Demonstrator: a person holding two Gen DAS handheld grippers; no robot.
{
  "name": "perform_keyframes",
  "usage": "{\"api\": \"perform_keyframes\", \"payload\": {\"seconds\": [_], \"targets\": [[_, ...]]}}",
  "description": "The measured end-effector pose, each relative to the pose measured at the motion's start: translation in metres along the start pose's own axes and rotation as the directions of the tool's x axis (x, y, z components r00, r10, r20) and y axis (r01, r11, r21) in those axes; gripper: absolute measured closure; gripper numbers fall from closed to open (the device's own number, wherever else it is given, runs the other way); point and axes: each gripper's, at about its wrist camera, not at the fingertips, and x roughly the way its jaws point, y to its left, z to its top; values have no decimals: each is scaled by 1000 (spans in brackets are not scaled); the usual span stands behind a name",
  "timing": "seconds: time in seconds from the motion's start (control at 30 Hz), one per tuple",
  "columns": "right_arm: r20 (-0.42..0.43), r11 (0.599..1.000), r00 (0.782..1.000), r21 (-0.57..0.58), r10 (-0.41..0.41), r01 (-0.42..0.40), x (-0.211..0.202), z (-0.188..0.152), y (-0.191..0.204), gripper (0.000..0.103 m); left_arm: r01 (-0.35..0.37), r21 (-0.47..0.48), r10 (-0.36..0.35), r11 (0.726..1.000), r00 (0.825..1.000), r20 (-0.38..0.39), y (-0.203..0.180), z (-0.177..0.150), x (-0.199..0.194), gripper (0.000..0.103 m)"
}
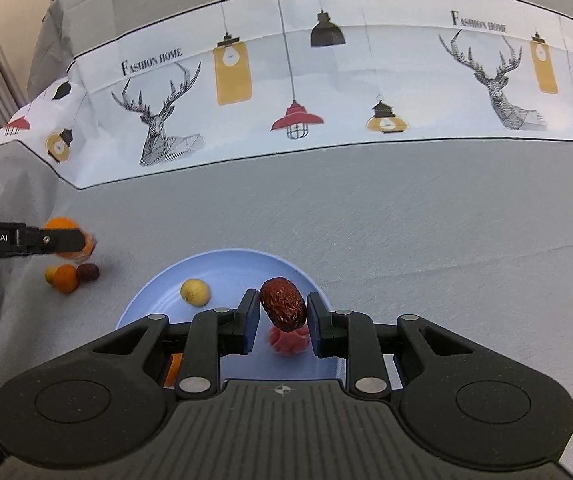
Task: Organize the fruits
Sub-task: 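Carry the orange with the left gripper while the right gripper carries the date over the plate, then open the left gripper to drop the orange while the right gripper releases the date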
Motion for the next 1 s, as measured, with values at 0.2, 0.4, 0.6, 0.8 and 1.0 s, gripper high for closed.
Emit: {"api": "perform_keyframes", "payload": {"seconds": [0.2,0.4,0.6,0.8,1.0], "targets": [[-57,999,998,-34,-15,13,9,-5,8,76,59,155,-62,986,998,13,-37,-10,6,65],[-77,999,997,-47,-22,18,12,-8,10,76,66,229,-66,971,998,-8,-54,-18,14,65],[-89,998,996,-57,-23,18,14,-9,12,76,82,230,-81,970,997,-11,-59,-18,18,65],[-95,997,995,-70,-23,16,15,-9,14,76,96,249,-92,964,995,-24,-67,-19,23,65],[-101,997,995,-77,-27,19,16,-9,14,76,103,247,-99,963,995,-27,-70,-20,26,65]]}}
